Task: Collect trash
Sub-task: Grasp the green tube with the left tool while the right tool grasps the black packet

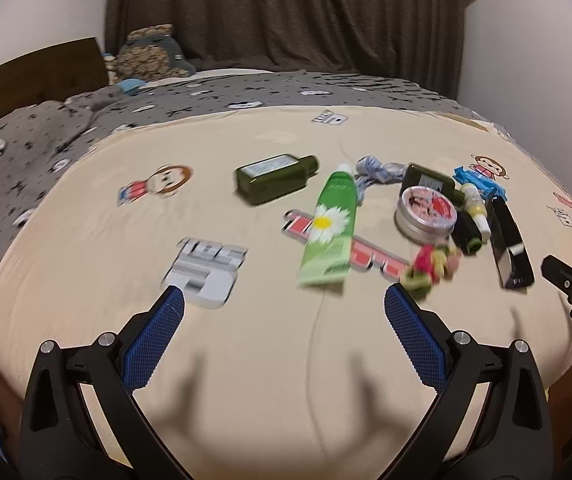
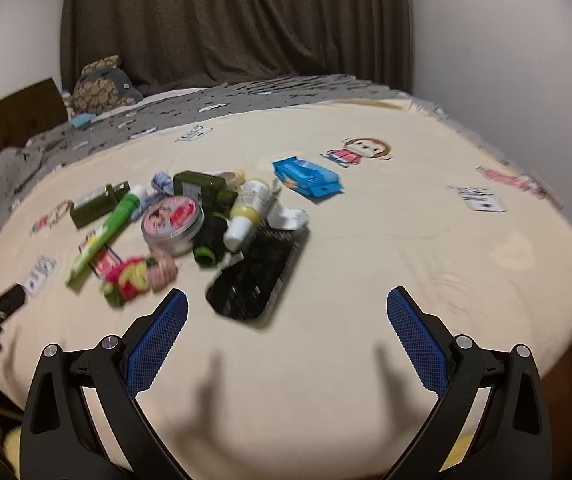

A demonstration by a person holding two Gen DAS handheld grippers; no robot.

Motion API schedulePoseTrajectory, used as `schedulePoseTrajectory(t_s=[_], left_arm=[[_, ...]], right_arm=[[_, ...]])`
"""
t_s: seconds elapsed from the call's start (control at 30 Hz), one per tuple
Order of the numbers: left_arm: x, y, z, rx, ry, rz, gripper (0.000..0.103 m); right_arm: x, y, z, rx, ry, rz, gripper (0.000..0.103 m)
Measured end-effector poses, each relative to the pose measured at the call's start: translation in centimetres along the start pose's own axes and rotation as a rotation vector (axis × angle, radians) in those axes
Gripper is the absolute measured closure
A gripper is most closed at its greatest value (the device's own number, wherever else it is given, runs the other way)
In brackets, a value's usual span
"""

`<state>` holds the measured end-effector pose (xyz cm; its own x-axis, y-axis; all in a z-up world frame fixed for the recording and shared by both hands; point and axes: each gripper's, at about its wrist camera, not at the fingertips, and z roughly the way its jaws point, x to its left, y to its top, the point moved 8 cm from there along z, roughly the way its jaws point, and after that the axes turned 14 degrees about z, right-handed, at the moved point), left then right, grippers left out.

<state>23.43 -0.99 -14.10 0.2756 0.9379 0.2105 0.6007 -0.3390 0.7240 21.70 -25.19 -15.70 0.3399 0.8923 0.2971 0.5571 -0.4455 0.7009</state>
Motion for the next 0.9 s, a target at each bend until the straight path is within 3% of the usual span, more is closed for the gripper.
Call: schedulePoseTrajectory(t_s=[0.13,0.4,0.63,0.7,0.77,0.9], left_arm=[[-0.9,2.2,3.5,0.018,-0.01,0.053,0.013],[-1.6,3.6,10.0,0.096,-0.074,0.059,0.026],[-1.8,4.2,12.7,0.127,-0.111,0.046,0.039],[-2.0,4.5,12.9,0.122,-0.126,0.054,0.047],[-2.4,4.6,12.9,0.119,-0.142,0.072,0.063],[-2.9,4.5,12.5,0.118,-0.134,0.096,0.066]], right_arm=[[0.6,0.8,2.5,0.041,-0.004,0.02,0.009],[0.3,1.3,6.6,0.12,-0.008,0.085,0.022],[0.7,1.2,8.1,0.126,-0.016,0.057,0.031],[0.8,1.4,8.3,0.121,-0.014,0.041,0.047],[1.1,1.5,8.3,0.117,-0.007,0.027,0.059],[1.6,1.4,7.6,0.099,-0.001,-0.025,0.073]])
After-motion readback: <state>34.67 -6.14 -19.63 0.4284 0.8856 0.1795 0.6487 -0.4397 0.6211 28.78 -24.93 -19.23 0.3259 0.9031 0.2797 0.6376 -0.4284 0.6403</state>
